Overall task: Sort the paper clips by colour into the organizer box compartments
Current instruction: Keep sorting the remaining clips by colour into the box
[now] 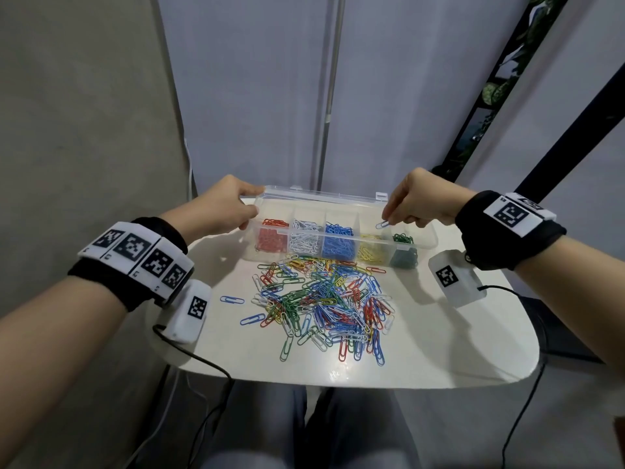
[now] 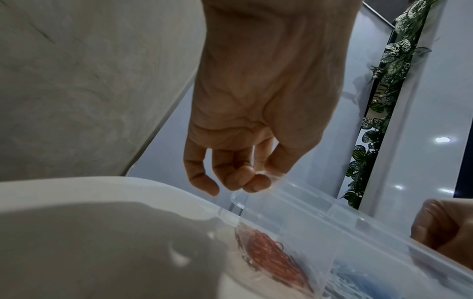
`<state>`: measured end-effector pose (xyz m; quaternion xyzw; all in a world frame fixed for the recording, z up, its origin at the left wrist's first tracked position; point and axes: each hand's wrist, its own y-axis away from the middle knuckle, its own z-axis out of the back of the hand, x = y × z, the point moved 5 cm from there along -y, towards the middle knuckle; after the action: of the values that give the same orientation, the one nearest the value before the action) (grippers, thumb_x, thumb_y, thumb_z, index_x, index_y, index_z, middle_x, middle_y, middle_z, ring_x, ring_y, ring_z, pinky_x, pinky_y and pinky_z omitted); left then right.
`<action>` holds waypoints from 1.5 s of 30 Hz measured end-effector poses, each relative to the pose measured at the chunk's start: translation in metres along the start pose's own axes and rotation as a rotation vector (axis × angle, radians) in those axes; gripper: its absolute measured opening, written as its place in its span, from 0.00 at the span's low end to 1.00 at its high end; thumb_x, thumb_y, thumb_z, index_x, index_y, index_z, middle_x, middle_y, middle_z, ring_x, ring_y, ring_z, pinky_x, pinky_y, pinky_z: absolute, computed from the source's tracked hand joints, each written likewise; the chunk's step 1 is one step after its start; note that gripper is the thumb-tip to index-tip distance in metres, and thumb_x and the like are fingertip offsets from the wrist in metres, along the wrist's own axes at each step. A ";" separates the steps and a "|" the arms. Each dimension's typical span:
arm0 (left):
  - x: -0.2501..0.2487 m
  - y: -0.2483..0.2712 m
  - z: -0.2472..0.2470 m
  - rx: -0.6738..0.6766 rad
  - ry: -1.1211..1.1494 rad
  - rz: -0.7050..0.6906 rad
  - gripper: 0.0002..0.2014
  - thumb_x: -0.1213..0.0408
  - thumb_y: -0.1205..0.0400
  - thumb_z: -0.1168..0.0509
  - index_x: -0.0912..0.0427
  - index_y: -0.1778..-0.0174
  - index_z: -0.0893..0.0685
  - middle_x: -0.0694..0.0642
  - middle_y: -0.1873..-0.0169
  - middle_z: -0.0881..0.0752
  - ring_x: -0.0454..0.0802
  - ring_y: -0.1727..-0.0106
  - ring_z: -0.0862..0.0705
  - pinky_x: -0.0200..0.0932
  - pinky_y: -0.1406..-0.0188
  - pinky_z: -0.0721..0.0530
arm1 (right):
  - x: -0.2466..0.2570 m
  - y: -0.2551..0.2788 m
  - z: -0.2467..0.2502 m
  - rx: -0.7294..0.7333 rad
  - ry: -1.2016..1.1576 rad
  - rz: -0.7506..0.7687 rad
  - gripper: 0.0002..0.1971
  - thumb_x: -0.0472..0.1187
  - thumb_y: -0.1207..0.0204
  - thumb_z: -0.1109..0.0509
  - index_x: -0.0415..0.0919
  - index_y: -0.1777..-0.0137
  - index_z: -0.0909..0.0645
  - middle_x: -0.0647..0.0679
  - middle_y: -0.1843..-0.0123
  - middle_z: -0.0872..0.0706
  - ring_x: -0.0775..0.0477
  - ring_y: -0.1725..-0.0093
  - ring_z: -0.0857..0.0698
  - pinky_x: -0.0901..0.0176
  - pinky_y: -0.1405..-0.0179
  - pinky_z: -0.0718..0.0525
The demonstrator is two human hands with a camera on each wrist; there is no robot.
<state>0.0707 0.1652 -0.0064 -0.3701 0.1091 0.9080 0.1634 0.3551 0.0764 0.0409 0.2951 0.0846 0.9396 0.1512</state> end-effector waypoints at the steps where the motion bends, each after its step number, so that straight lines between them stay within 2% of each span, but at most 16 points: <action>1: 0.000 0.000 0.000 0.001 0.002 0.002 0.25 0.70 0.16 0.38 0.54 0.22 0.27 0.56 0.76 0.19 0.50 0.77 0.29 0.41 0.72 0.28 | 0.001 0.000 0.001 -0.026 0.041 0.012 0.05 0.24 0.33 0.24 0.32 0.62 0.12 0.38 0.69 0.18 0.49 0.77 0.29 0.68 0.85 0.30; 4: 0.001 0.000 0.000 0.000 0.004 0.006 0.25 0.70 0.16 0.38 0.53 0.22 0.27 0.56 0.76 0.19 0.50 0.76 0.29 0.41 0.71 0.28 | 0.009 0.002 0.004 -0.103 0.020 0.074 0.05 0.25 0.34 0.23 0.34 0.65 0.13 0.38 0.71 0.19 0.46 0.75 0.29 0.68 0.86 0.31; 7: 0.001 0.001 0.000 -0.001 0.013 0.012 0.25 0.69 0.16 0.39 0.53 0.22 0.27 0.57 0.76 0.19 0.50 0.78 0.29 0.40 0.74 0.28 | 0.022 0.002 0.002 -0.153 -0.113 0.140 0.08 0.25 0.33 0.23 0.36 0.68 0.14 0.46 0.79 0.22 0.54 0.81 0.30 0.69 0.86 0.33; 11: -0.002 0.004 -0.001 -0.009 0.031 0.024 0.25 0.71 0.16 0.40 0.55 0.21 0.28 0.58 0.78 0.21 0.47 0.82 0.30 0.36 0.80 0.30 | 0.038 0.003 -0.014 -0.100 -0.216 0.162 0.01 0.27 0.31 0.23 0.31 0.61 0.12 0.41 0.73 0.22 0.53 0.79 0.30 0.67 0.82 0.34; 15: -0.005 0.006 -0.004 -0.013 0.079 0.034 0.26 0.75 0.16 0.43 0.58 0.20 0.30 0.60 0.77 0.19 0.50 0.78 0.26 0.37 0.78 0.25 | 0.042 0.010 -0.017 -0.118 -0.206 0.171 0.02 0.32 0.29 0.22 0.33 0.58 0.11 0.44 0.73 0.24 0.51 0.77 0.31 0.66 0.82 0.34; 19: -0.001 0.004 -0.006 -0.015 0.174 0.067 0.25 0.75 0.15 0.44 0.58 0.20 0.31 0.59 0.77 0.17 0.49 0.78 0.24 0.36 0.77 0.21 | 0.047 0.037 -0.014 -0.068 -0.147 0.280 0.02 0.31 0.29 0.22 0.36 0.57 0.11 0.47 0.74 0.22 0.58 0.80 0.30 0.66 0.82 0.32; 21: 0.001 0.002 -0.005 -0.008 0.218 0.090 0.25 0.75 0.14 0.43 0.57 0.20 0.30 0.57 0.81 0.16 0.49 0.79 0.23 0.38 0.75 0.19 | 0.044 0.053 -0.019 -0.005 -0.059 0.330 0.04 0.29 0.30 0.22 0.35 0.57 0.10 0.51 0.75 0.19 0.61 0.82 0.28 0.72 0.81 0.31; 23: 0.002 0.002 -0.005 -0.013 0.244 0.104 0.24 0.75 0.14 0.43 0.57 0.21 0.30 0.55 0.83 0.17 0.50 0.78 0.23 0.40 0.74 0.19 | 0.036 0.063 -0.029 0.039 0.085 0.363 0.06 0.28 0.31 0.22 0.36 0.56 0.09 0.60 0.77 0.17 0.66 0.80 0.24 0.78 0.77 0.31; 25: 0.000 0.003 -0.007 -0.028 0.246 0.106 0.24 0.76 0.14 0.44 0.57 0.21 0.30 0.57 0.82 0.17 0.49 0.79 0.23 0.39 0.77 0.20 | 0.023 0.067 -0.043 0.068 0.238 0.365 0.07 0.29 0.32 0.22 0.38 0.55 0.08 0.60 0.73 0.15 0.69 0.76 0.22 0.79 0.74 0.29; 28: -0.003 0.004 -0.009 -0.041 0.233 0.091 0.24 0.76 0.14 0.45 0.58 0.21 0.30 0.61 0.77 0.18 0.46 0.83 0.24 0.37 0.79 0.21 | 0.008 0.066 -0.061 0.081 0.350 0.373 0.12 0.32 0.32 0.21 0.40 0.48 0.09 0.50 0.59 0.10 0.63 0.66 0.18 0.76 0.66 0.27; 30: -0.004 0.004 -0.010 -0.045 0.227 0.092 0.24 0.76 0.14 0.45 0.58 0.20 0.30 0.61 0.76 0.17 0.47 0.82 0.23 0.39 0.77 0.20 | 0.007 0.065 -0.071 0.072 0.400 0.401 0.17 0.35 0.31 0.21 0.43 0.41 0.12 0.49 0.46 0.10 0.54 0.51 0.14 0.70 0.55 0.25; 32: -0.005 0.004 -0.009 -0.045 0.226 0.097 0.24 0.75 0.14 0.45 0.58 0.21 0.31 0.61 0.75 0.17 0.46 0.83 0.22 0.39 0.76 0.19 | 0.014 0.065 -0.078 0.052 0.439 0.459 0.21 0.34 0.29 0.23 0.44 0.35 0.15 0.51 0.38 0.12 0.50 0.42 0.16 0.68 0.49 0.28; 34: -0.006 0.005 -0.008 -0.041 0.223 0.099 0.24 0.75 0.13 0.45 0.58 0.21 0.31 0.62 0.74 0.17 0.43 0.85 0.22 0.38 0.79 0.20 | 0.022 0.063 -0.083 0.012 0.467 0.511 0.20 0.33 0.26 0.27 0.46 0.34 0.15 0.50 0.39 0.13 0.47 0.42 0.16 0.64 0.50 0.25; 37: -0.007 0.006 -0.008 -0.036 0.219 0.106 0.24 0.75 0.13 0.45 0.58 0.21 0.31 0.62 0.74 0.17 0.41 0.86 0.23 0.36 0.80 0.20 | 0.030 0.056 -0.085 -0.081 0.501 0.488 0.14 0.37 0.22 0.31 0.47 0.39 0.12 0.47 0.47 0.10 0.42 0.49 0.14 0.52 0.53 0.17; 41: -0.007 0.007 -0.007 -0.026 0.220 0.109 0.24 0.75 0.13 0.45 0.57 0.21 0.31 0.62 0.74 0.17 0.44 0.84 0.22 0.39 0.76 0.19 | 0.031 0.052 -0.095 -0.095 0.581 0.458 0.08 0.44 0.23 0.28 0.44 0.47 0.11 0.46 0.53 0.11 0.43 0.54 0.15 0.58 0.64 0.26; 45: -0.006 0.006 -0.008 -0.022 0.219 0.107 0.24 0.75 0.13 0.44 0.58 0.20 0.32 0.61 0.74 0.17 0.48 0.81 0.24 0.42 0.72 0.20 | 0.028 0.050 -0.100 -0.031 0.509 0.463 0.07 0.38 0.25 0.26 0.41 0.49 0.09 0.44 0.53 0.10 0.45 0.56 0.16 0.57 0.58 0.21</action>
<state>0.0775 0.1557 -0.0067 -0.4625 0.1359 0.8707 0.0979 0.2631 0.0314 -0.0130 0.0602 0.0363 0.9937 -0.0875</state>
